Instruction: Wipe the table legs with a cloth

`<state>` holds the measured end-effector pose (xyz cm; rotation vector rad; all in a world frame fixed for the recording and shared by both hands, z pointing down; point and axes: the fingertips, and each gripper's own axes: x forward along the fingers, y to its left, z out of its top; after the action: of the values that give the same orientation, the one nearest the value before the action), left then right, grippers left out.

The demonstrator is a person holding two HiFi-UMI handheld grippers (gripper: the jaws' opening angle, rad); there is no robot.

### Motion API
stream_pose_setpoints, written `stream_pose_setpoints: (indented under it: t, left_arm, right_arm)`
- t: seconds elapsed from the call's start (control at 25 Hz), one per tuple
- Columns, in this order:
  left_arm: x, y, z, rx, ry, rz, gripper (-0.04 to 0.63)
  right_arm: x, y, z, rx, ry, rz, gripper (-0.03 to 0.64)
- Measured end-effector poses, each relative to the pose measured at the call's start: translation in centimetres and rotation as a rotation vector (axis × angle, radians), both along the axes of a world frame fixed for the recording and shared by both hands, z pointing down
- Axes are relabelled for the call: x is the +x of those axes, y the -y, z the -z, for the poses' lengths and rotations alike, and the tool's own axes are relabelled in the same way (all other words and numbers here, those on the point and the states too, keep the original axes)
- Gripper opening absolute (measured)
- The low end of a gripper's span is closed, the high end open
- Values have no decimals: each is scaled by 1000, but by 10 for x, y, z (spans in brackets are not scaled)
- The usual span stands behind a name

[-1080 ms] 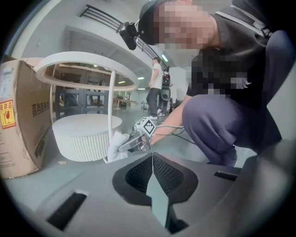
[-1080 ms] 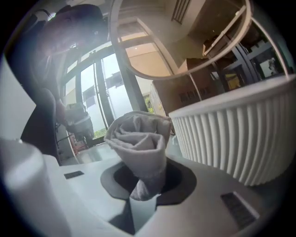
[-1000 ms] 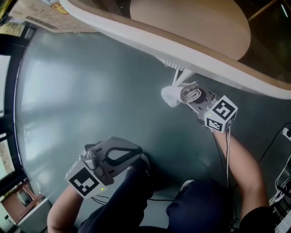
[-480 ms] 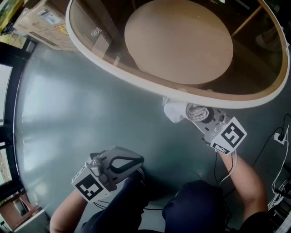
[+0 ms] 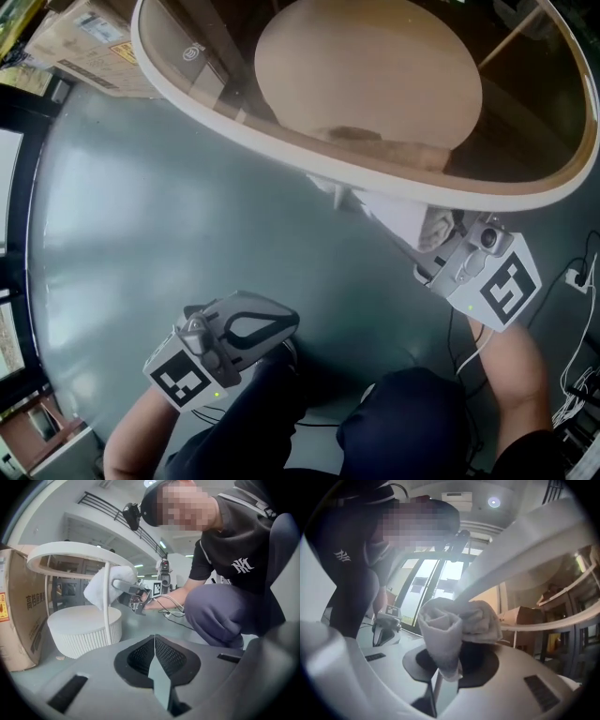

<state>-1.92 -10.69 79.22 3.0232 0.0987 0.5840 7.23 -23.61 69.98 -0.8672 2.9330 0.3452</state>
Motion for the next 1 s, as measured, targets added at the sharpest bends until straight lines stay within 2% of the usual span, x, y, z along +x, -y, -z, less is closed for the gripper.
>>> stream_pose_setpoints:
  t: [0.08, 0.2, 0.48, 0.68, 0.84, 0.92, 1.0]
  left_arm:
    - [-11, 3, -5, -11, 9, 31, 8]
    - [-25, 7, -16, -37, 29, 72, 8]
    - [-30, 0, -29, -54, 50, 71, 8]
    - [-34, 5, -28, -53, 32, 84, 8]
    - [-32, 7, -23, -34, 6, 85, 8]
    - [-33, 7, -17, -36, -12, 98, 8]
    - [-29, 7, -9, -40, -31, 111, 7]
  right_arm:
    - [-3, -3, -15, 3, -46, 10, 71]
    - [-6, -4, -63, -59, -112, 28, 71]
    - [6, -8, -210, -389, -221, -40, 71]
    - [0, -6, -281, -499, -278, -49, 71]
    - [2, -12, -317, -604, -334, -60, 71]
    - [4, -10, -316, -662, -351, -83, 71]
    - [12, -2, -298, -669, -353, -132, 71]
